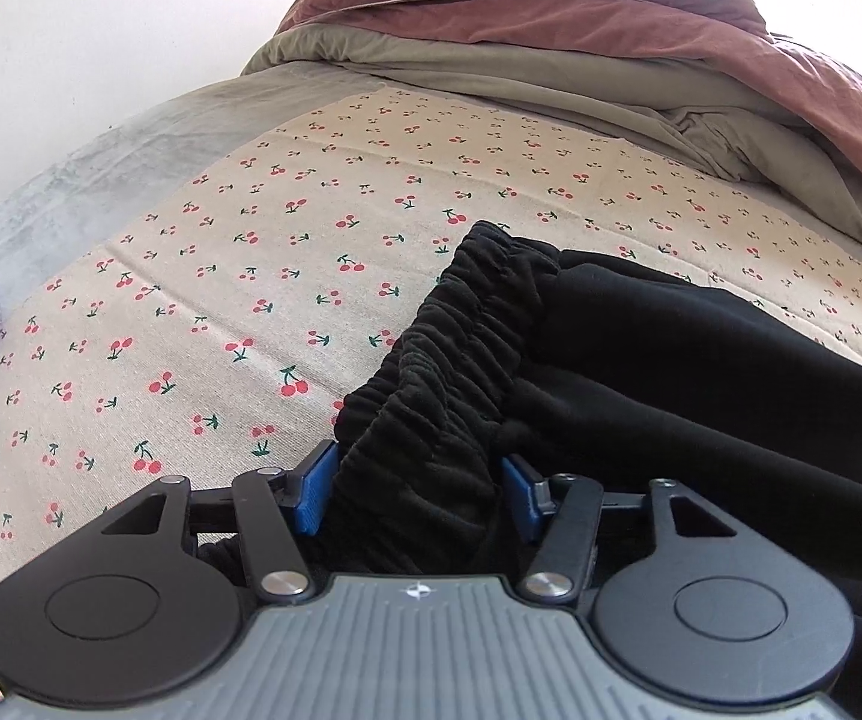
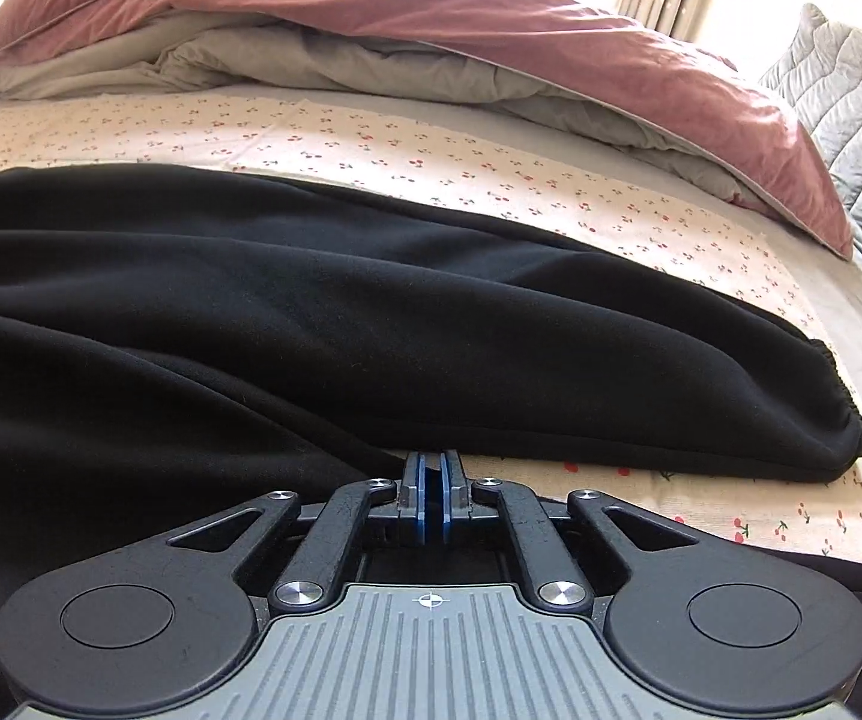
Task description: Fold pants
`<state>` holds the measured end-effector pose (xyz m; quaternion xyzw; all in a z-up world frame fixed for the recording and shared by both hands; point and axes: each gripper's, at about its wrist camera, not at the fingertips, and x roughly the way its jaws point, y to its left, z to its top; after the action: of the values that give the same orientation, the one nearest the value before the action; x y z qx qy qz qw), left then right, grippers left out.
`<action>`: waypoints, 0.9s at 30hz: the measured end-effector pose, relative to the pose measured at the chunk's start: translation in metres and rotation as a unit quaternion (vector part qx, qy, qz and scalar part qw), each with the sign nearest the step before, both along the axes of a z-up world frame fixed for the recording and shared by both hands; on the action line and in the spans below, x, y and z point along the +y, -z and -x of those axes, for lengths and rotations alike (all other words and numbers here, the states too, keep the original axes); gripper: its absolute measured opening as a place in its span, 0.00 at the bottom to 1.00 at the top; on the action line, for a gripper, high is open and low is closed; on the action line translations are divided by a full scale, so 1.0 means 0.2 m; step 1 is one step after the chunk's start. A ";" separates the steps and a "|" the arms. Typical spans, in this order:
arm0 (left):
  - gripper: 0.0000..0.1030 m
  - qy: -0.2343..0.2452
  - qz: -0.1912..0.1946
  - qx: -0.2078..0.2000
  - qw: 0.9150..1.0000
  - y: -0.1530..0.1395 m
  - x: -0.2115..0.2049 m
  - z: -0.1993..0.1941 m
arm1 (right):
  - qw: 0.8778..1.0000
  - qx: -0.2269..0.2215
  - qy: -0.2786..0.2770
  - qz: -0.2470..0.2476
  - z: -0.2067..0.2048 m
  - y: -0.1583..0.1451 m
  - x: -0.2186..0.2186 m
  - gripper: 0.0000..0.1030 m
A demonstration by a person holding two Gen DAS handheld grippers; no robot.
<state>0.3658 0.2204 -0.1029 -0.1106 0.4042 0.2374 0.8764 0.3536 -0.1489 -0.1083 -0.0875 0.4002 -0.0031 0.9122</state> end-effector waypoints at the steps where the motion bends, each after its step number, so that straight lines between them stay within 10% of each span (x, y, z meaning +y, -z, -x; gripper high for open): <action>1: 0.53 -0.004 0.014 -0.001 1.000 0.00 0.02 0.00 | 1.000 0.000 0.003 -0.012 -0.01 -0.01 -0.02 0.11; 15: 0.68 -0.031 0.086 0.002 0.996 -0.04 0.12 -0.05 | 0.989 -0.015 0.102 -0.105 -0.07 -0.11 -0.41 0.46; 19: 0.91 -0.015 0.083 0.001 0.996 -0.06 0.11 -0.08 | 0.981 -0.029 0.145 -0.122 -0.06 -0.15 -0.61 0.47; 27: 0.93 -0.076 0.132 -0.019 0.988 -0.09 0.26 -0.05 | 0.952 -0.012 0.252 -0.175 -0.04 -0.08 -0.97 0.49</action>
<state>0.3753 0.2722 -0.0857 -0.2603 0.4058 0.2460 0.8409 0.3610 -0.3423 -0.0919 0.1767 0.3926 -0.1636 0.8876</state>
